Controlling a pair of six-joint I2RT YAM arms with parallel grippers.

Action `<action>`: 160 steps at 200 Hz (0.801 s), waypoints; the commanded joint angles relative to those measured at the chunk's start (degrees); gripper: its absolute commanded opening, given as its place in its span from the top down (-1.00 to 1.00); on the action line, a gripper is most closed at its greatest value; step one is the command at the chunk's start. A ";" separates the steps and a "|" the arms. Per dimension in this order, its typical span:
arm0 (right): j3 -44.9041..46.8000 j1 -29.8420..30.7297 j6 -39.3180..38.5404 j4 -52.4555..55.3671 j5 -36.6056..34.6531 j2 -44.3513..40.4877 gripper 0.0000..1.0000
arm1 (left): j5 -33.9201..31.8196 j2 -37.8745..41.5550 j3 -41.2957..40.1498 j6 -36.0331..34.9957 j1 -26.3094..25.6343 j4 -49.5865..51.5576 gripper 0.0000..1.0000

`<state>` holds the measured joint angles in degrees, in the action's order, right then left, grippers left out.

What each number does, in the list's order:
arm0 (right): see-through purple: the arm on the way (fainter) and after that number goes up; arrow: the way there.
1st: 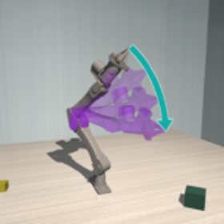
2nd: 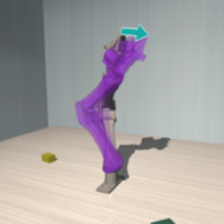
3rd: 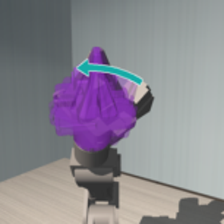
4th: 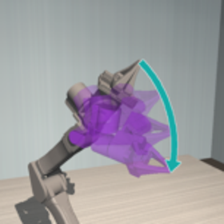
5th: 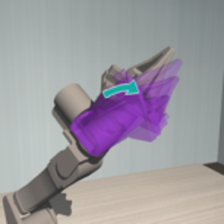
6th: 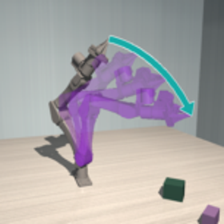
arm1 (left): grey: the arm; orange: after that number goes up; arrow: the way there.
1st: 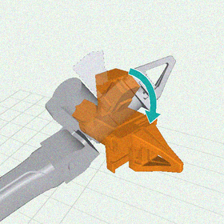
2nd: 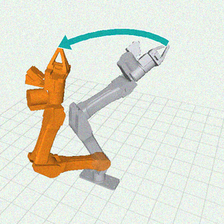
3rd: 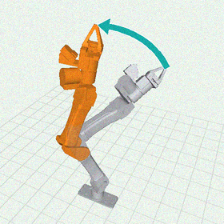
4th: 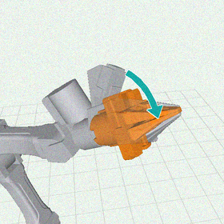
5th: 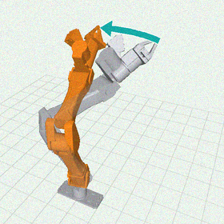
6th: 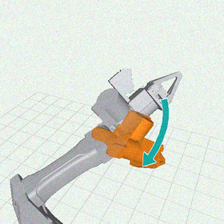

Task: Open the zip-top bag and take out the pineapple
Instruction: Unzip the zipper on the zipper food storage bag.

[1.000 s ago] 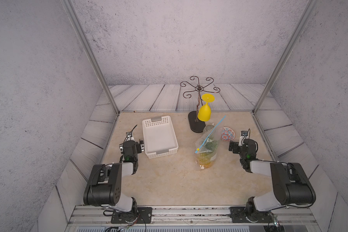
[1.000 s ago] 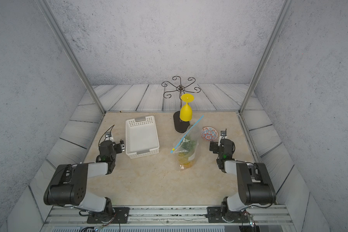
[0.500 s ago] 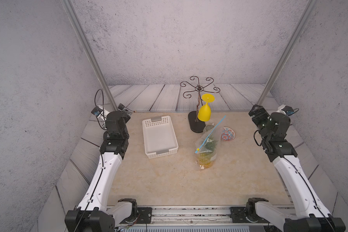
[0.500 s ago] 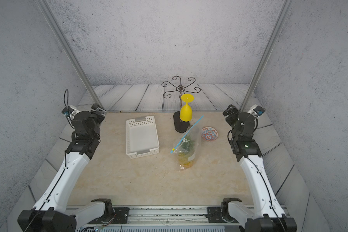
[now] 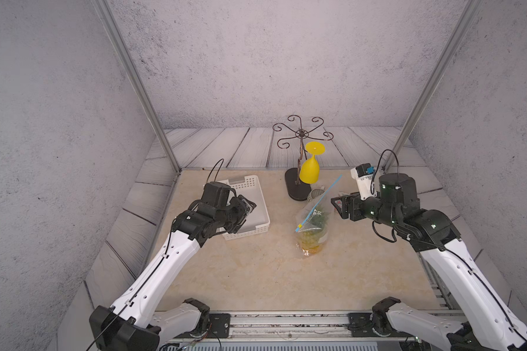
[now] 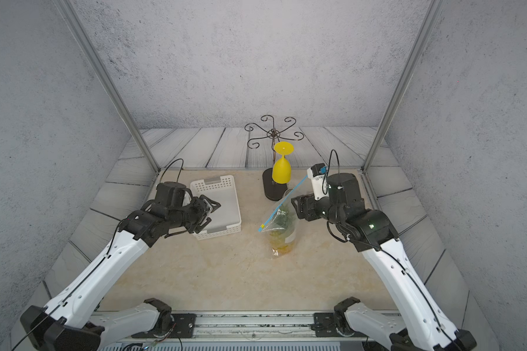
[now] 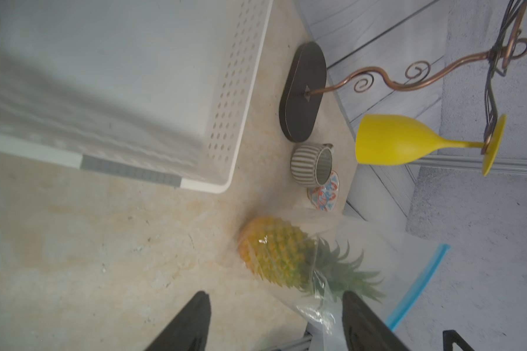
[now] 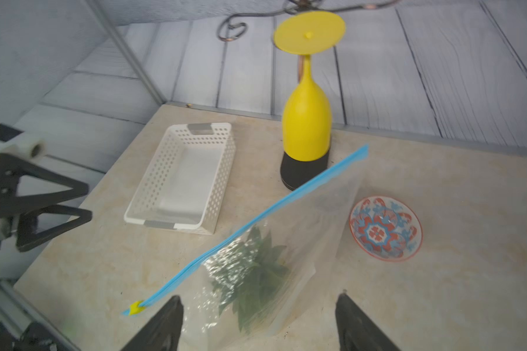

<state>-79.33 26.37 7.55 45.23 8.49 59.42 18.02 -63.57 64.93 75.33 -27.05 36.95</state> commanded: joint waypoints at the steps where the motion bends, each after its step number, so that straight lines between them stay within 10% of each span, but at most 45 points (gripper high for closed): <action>1: 0.95 0.29 -19.82 -3.95 7.82 0.23 -0.54 | 4.89 3.58 -5.73 21.22 -4.88 -4.85 -0.39; 45: 2.06 0.34 -35.50 -4.44 14.01 1.48 -0.41 | -13.08 2.15 -5.78 57.52 -22.91 -15.36 -0.27; 92: -2.32 0.31 -48.80 -0.04 14.38 8.03 -0.36 | -11.97 -7.23 2.95 61.94 -26.73 -17.26 -0.33; 160: -1.64 0.35 -46.88 -0.89 11.80 8.37 -0.34 | -12.27 -11.75 6.20 65.73 -27.33 -17.66 -0.27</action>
<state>-81.36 26.57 -39.64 44.01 20.97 68.58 5.41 -75.48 69.30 119.63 -54.28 18.26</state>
